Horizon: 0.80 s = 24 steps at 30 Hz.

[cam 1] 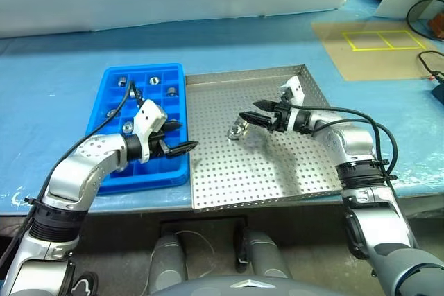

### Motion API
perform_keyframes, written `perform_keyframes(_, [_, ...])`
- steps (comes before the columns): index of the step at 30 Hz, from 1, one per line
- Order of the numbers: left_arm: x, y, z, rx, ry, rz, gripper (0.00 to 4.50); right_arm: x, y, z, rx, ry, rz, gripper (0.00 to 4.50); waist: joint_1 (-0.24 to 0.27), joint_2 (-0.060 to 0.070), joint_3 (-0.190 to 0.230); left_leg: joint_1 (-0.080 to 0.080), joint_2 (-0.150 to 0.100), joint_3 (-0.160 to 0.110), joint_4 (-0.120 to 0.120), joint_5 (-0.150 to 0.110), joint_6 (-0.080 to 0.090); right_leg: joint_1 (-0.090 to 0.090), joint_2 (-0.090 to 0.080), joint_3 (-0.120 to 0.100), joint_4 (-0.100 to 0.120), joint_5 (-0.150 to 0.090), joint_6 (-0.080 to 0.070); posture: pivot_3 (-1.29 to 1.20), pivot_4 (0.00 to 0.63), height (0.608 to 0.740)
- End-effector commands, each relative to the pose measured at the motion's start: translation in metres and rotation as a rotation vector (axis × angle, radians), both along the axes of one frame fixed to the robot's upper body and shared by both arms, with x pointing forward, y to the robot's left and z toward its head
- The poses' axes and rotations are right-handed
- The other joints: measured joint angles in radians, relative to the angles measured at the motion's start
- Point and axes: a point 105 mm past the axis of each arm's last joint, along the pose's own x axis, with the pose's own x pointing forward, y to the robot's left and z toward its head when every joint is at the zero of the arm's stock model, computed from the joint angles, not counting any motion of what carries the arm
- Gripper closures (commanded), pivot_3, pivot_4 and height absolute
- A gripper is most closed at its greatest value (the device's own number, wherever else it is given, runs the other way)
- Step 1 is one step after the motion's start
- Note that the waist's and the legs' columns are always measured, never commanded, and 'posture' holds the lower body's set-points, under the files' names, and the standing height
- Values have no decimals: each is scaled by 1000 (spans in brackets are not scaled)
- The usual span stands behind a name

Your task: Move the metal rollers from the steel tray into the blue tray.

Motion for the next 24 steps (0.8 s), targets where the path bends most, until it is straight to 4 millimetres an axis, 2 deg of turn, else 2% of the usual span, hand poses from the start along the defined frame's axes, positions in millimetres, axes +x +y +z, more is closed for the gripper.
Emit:
perform_keyframes(1, [1, -1, 9, 7, -41, -15, 366, -2, 1, 1, -19, -36, 8, 51, -1, 0, 0, 0, 0, 0, 0, 0, 0, 0, 0, 0, 0, 0, 0, -306, 150, 740])
perform_keyframes(4, [0, -2, 9, 4, -39, -16, 366, -12, 8, -7, -72, -49, 60, 51, 1, 0, 0, 0, 0, 0, 0, 0, 0, 0, 0, 0, 0, 0, 0, -307, 150, 740])
perform_keyframes(7, [0, -2, 8, 6, -36, -19, 366, -52, 23, -12, -112, -10, 275, 51, 2, 0, 0, -1, 0, 0, -1, 0, 0, 0, 0, 0, -1, 0, 0, -307, 150, 740])
perform_keyframes(9, [0, -2, 8, 5, -36, -19, 366, -65, 23, -18, -147, 11, 337, 51, 2, 0, 0, -1, 0, 0, -1, 0, 0, 0, 0, 0, -2, 0, 0, -307, 150, 740])
perform_keyframes(12, [1, -1, 7, 8, -37, -16, 366, -51, 17, -26, -196, -5, 269, 51, 0, 0, 0, 0, 0, 0, 0, 0, 0, 0, 0, 0, -1, 0, 0, -305, 150, 740])
perform_keyframes(16, [1, -2, 7, 8, -39, -14, 366, -31, 22, -22, -188, -64, 187, 51, -4, 0, 0, 1, 0, 0, 1, 1, -1, 0, 0, 0, 0, -3, 6, -300, 150, 740])
perform_keyframes(24, [0, 0, 8, 8, -39, -7, 366, -32, 33, -37, -199, -63, 202, 51, 1, 0, 0, -1, 0, 0, 0, 0, 0, 0, 0, 0, -1, 0, 0, -291, 150, 740])
